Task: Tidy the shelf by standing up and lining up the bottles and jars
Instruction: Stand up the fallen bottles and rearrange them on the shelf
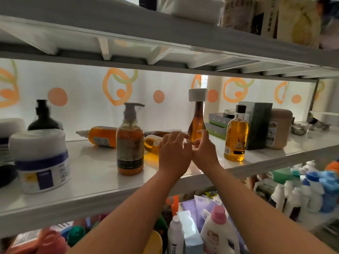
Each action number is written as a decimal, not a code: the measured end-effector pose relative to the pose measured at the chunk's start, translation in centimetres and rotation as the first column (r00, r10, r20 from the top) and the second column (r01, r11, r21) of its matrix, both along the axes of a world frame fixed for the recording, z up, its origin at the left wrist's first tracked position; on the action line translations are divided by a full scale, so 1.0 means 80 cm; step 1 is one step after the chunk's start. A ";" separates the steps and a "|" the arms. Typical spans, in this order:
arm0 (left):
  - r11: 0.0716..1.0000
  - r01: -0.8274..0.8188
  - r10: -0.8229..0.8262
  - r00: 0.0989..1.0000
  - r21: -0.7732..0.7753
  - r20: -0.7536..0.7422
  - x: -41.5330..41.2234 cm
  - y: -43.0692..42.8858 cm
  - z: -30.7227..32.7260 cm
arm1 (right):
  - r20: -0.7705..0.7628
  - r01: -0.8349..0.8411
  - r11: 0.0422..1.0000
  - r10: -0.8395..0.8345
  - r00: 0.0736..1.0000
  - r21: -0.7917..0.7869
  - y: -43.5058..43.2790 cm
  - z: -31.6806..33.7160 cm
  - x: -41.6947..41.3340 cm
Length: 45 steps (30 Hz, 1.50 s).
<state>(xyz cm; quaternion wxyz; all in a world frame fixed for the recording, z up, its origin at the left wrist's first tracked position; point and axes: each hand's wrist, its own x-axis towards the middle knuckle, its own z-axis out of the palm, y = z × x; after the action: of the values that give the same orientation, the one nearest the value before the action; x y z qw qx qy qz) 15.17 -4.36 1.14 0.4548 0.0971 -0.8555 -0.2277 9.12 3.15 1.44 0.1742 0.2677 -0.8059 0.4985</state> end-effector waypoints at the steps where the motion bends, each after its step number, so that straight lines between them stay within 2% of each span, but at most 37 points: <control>1: 1.000 -0.014 0.013 1.000 0.025 0.009 0.003 -0.004 -0.001 | -0.006 -0.037 0.998 0.038 0.999 0.057 -0.011 -0.002 0.004; 5: 0.979 -0.105 0.071 0.979 0.172 0.192 0.008 -0.026 -0.007 | -0.030 -0.075 0.976 0.083 0.996 0.204 -0.045 -0.008 0.008; 7: 0.946 -0.120 0.026 0.954 0.301 0.298 0.011 -0.034 -0.011 | 0.003 -0.076 0.976 0.077 0.997 0.206 -0.052 -0.010 0.009; 9: 0.899 -0.113 -0.042 0.939 0.422 0.341 0.014 -0.039 -0.014 | 0.023 -0.099 0.975 0.097 0.995 0.198 -0.056 -0.013 0.009; 12: 0.861 -0.117 -0.091 0.922 0.495 0.377 0.014 -0.043 -0.018 | 0.022 -0.130 0.976 0.128 0.991 0.174 -0.058 -0.017 0.009; 15: 0.872 -0.110 -0.098 0.915 0.476 0.391 0.017 -0.040 -0.021 | -0.014 -0.148 0.973 0.153 0.988 0.175 -0.056 -0.017 0.004; 22: 0.907 -0.129 -0.031 0.928 0.401 0.370 0.028 -0.034 -0.017 | -0.128 -0.117 0.950 0.159 0.979 0.291 -0.048 -0.010 0.007; 27: 0.935 -0.137 0.001 0.923 0.326 0.384 0.032 -0.026 -0.019 | -0.173 -0.097 0.954 0.151 0.973 0.283 -0.030 -0.010 0.009; 37: 0.955 -0.034 -0.105 0.891 0.295 0.442 0.027 -0.025 -0.015 | -0.125 -0.043 0.980 0.067 0.990 0.192 0.004 -0.026 0.013; 41: 0.950 0.037 -0.169 0.895 0.309 0.412 0.026 -0.020 -0.015 | -0.147 -0.008 0.985 0.034 0.989 0.173 0.020 -0.030 0.013; 45: 0.962 0.033 -0.147 0.899 0.271 0.412 0.019 -0.005 -0.017 | -0.145 -0.001 0.989 0.022 0.989 0.149 0.033 -0.030 0.011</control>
<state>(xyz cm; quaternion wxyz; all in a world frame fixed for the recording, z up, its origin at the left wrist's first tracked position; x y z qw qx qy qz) 16.67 -4.79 -0.26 0.2280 0.1628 -0.9012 -0.3305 10.00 5.81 -0.93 0.2096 0.3205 -0.8243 0.4171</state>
